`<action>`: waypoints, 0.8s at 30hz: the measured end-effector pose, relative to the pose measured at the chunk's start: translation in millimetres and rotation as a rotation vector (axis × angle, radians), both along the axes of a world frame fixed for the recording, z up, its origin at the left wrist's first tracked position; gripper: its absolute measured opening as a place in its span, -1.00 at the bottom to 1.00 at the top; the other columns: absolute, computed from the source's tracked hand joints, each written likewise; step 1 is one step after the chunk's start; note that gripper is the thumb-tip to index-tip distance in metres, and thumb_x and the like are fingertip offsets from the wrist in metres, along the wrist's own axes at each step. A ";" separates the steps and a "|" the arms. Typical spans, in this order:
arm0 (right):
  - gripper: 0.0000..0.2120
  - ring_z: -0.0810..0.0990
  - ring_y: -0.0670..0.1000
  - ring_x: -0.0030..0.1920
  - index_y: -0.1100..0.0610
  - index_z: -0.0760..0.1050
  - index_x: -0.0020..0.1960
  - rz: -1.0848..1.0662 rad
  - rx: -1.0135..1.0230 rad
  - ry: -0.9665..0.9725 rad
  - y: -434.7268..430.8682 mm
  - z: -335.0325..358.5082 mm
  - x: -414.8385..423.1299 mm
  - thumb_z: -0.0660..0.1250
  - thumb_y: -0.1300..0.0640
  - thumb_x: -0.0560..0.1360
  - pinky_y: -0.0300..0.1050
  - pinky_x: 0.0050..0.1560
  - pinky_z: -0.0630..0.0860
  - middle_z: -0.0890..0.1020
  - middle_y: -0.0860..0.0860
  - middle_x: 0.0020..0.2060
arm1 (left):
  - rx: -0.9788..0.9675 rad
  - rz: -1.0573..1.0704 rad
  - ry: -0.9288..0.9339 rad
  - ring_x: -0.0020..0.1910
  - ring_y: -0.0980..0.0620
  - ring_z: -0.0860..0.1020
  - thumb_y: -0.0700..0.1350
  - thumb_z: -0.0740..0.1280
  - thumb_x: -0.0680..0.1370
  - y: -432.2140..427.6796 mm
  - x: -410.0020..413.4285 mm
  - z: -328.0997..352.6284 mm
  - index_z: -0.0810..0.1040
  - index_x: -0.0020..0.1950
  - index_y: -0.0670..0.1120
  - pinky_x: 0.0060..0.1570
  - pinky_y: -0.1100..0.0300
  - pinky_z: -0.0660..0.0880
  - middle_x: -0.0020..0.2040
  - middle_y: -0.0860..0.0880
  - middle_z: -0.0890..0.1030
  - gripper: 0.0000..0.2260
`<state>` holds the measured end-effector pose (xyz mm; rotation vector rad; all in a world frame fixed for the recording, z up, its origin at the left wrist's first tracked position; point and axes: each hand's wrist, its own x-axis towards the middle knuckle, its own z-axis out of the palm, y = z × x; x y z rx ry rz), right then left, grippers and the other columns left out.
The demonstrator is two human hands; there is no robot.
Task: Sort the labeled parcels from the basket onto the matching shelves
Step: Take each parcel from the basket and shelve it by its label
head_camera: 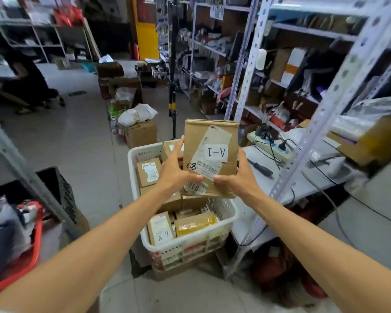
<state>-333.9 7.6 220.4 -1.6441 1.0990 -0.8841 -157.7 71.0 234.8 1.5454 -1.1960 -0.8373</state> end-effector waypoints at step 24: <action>-0.33 0.55 -0.12 0.10 -0.08 0.22 0.41 -0.641 0.041 -0.040 148.2 -4.8 -335.4 0.41 0.30 0.43 0.15 0.21 0.51 0.57 -0.19 0.06 | 0.042 -0.566 -0.029 0.34 -0.02 0.42 -0.22 0.60 0.27 44.8 -328.1 -5.7 0.10 0.55 0.11 0.32 -0.05 0.41 0.37 0.00 0.43 0.00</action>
